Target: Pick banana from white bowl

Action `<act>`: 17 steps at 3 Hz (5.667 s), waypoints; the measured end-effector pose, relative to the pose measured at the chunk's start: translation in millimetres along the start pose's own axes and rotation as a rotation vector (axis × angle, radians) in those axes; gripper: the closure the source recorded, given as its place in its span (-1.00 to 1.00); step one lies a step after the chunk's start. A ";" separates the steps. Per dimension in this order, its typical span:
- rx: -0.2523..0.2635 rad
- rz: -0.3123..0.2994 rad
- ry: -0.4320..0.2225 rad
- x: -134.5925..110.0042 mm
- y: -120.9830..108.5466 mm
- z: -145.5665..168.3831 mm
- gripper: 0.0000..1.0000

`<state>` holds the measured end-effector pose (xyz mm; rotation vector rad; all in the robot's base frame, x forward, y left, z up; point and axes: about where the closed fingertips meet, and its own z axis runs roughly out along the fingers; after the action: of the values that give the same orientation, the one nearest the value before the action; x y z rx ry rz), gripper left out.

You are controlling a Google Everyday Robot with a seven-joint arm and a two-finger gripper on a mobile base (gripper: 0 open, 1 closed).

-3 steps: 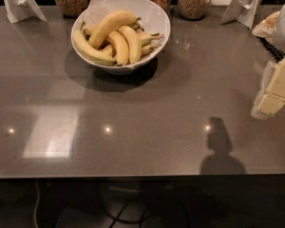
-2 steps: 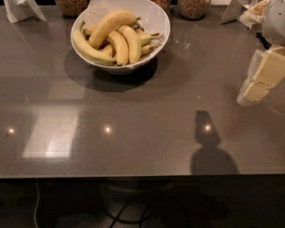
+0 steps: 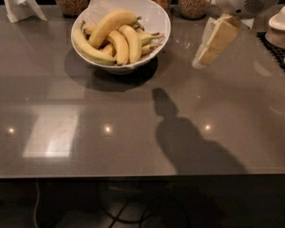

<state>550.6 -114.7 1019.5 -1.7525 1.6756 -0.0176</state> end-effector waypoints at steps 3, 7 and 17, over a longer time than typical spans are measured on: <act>0.006 -0.139 -0.157 -52.4 -61.1 42.4 -1.00; -0.141 -0.284 -0.265 -113.9 -120.0 156.1 -1.00; -0.088 -0.242 -0.271 -96.3 -147.5 238.3 -0.34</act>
Offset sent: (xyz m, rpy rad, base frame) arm 0.0317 0.0336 0.0133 0.0661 -0.0491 0.0843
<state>773.8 68.8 954.1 -1.9194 1.2829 0.1784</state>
